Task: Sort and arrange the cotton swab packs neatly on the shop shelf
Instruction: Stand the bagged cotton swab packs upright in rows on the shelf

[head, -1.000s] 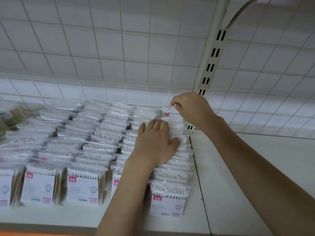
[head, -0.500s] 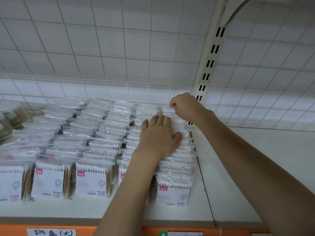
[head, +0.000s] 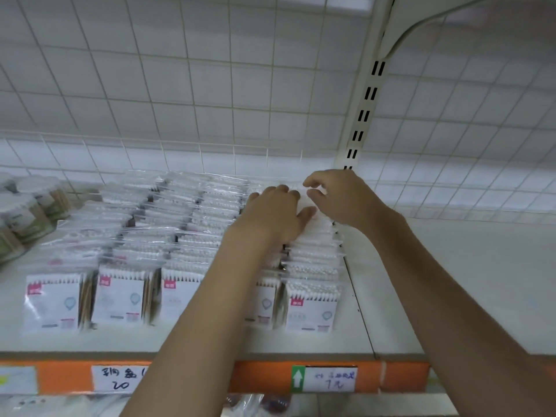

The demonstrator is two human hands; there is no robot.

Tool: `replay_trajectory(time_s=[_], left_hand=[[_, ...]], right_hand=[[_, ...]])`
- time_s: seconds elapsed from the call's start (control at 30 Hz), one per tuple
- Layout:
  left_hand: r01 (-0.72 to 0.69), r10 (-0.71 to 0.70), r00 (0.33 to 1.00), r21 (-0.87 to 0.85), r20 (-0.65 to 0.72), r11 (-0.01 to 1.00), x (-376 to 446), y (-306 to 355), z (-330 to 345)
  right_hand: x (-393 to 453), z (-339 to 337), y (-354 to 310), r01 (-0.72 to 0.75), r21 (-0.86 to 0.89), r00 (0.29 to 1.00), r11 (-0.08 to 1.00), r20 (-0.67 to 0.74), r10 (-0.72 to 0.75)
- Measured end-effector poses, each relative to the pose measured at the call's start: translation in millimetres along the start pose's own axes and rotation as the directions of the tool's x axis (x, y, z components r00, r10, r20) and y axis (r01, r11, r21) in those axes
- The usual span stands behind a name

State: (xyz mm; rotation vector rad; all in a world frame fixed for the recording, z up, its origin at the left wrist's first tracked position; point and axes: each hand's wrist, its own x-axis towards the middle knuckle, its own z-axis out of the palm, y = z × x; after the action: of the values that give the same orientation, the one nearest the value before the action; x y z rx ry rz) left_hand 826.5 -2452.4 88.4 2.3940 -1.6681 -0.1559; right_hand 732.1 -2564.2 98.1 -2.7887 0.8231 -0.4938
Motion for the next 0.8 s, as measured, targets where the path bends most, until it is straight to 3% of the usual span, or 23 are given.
replay_trajectory(time_s=[0.13, 0.3, 0.53, 0.8], left_hand=[[-0.008, -0.003, 0.989, -0.075, -0.149, 0.997, -48, -12, -8], [0.109, -0.103, 0.982, 0.030, -0.161, 0.994, -125, -15, 15], [0.202, -0.181, 0.960, 0.079, -0.213, 0.976, -183, 3, 59], [0.397, -0.380, 0.906, 0.065, -0.187, 0.915, -227, -7, 69]], right_hand=[[-64, -7, -17, 0.072, 0.136, 0.992, 0.988, -0.111, -0.057], [-132, 9, -40, 0.123, 0.191, 0.990, 0.974, -0.086, -0.109], [-183, 38, -65, 0.180, 0.245, 0.948, 0.953, -0.302, -0.101], [-195, 61, -86, 0.089, 0.212, 0.996, 0.973, -0.019, -0.087]])
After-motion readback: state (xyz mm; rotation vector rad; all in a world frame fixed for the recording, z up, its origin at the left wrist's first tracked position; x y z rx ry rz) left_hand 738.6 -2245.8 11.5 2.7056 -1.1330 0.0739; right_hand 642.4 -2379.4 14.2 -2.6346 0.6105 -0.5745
